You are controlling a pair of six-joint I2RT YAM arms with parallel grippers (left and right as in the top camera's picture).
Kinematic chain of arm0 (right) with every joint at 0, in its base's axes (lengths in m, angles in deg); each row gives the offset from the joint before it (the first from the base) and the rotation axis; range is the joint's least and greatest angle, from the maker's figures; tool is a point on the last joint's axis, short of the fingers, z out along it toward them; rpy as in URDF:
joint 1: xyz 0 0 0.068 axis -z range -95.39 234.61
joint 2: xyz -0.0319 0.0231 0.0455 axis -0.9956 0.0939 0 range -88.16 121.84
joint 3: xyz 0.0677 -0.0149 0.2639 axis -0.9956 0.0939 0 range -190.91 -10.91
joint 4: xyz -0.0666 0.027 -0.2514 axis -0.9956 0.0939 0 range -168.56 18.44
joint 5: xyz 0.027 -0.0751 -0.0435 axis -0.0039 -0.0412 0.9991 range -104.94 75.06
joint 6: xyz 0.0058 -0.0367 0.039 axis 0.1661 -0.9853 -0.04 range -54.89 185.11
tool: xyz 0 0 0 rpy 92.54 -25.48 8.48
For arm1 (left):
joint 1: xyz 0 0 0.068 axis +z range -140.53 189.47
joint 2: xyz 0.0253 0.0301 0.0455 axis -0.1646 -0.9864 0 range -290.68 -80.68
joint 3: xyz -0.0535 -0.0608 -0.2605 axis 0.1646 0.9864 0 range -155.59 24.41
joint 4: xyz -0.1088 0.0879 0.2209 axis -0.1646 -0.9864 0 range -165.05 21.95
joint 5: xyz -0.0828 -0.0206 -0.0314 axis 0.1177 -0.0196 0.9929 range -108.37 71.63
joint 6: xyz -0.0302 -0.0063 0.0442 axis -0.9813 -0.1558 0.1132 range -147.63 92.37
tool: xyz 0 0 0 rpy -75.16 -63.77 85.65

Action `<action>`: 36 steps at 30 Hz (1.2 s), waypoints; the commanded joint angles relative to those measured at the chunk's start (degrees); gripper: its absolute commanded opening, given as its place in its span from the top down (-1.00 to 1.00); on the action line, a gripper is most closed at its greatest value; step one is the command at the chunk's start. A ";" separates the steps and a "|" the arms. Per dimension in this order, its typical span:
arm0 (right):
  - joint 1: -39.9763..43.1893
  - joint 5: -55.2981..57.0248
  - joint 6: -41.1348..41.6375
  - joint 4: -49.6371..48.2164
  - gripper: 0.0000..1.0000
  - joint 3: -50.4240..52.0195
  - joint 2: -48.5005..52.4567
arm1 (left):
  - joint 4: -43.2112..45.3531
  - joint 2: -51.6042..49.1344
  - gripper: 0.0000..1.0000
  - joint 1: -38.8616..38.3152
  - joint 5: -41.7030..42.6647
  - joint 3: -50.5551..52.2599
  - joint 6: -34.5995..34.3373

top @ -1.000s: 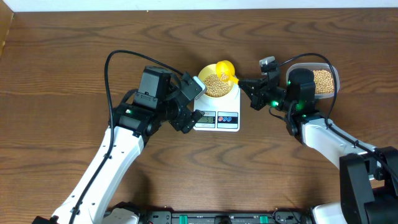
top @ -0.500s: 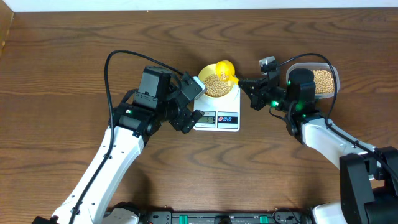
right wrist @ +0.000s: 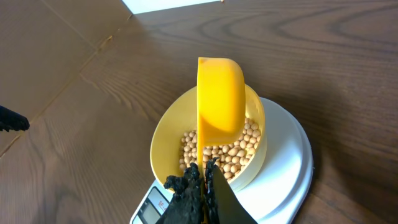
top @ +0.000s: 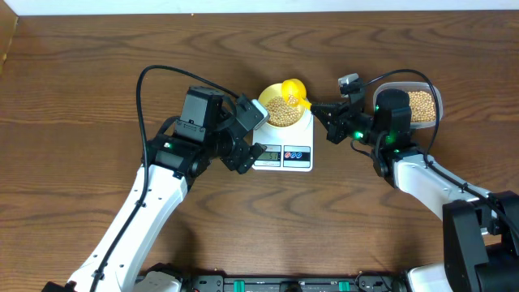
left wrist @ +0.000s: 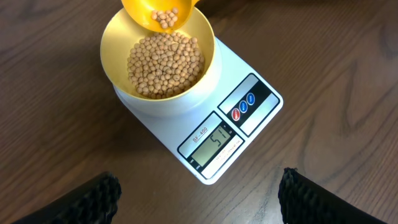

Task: Scoop item into bowl and weigh 50g on scale

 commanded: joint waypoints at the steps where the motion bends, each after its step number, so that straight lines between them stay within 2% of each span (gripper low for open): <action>1: -0.26 0.07 0.63 -0.22 0.98 -0.55 0.81 | 0.04 0.42 -0.68 0.26 -0.07 0.39 0.76; 11: -0.26 5.44 -0.79 -0.17 0.98 -0.55 0.81 | 0.04 0.42 -0.68 0.26 -0.07 0.39 0.76; 32: -0.33 0.87 -2.64 0.48 0.98 -0.55 0.81 | 0.04 0.42 -0.68 0.26 -0.07 0.39 0.76; 36: -0.52 0.90 -5.64 0.61 0.98 -0.55 0.81 | 0.04 0.42 -0.68 0.26 -0.07 0.39 0.76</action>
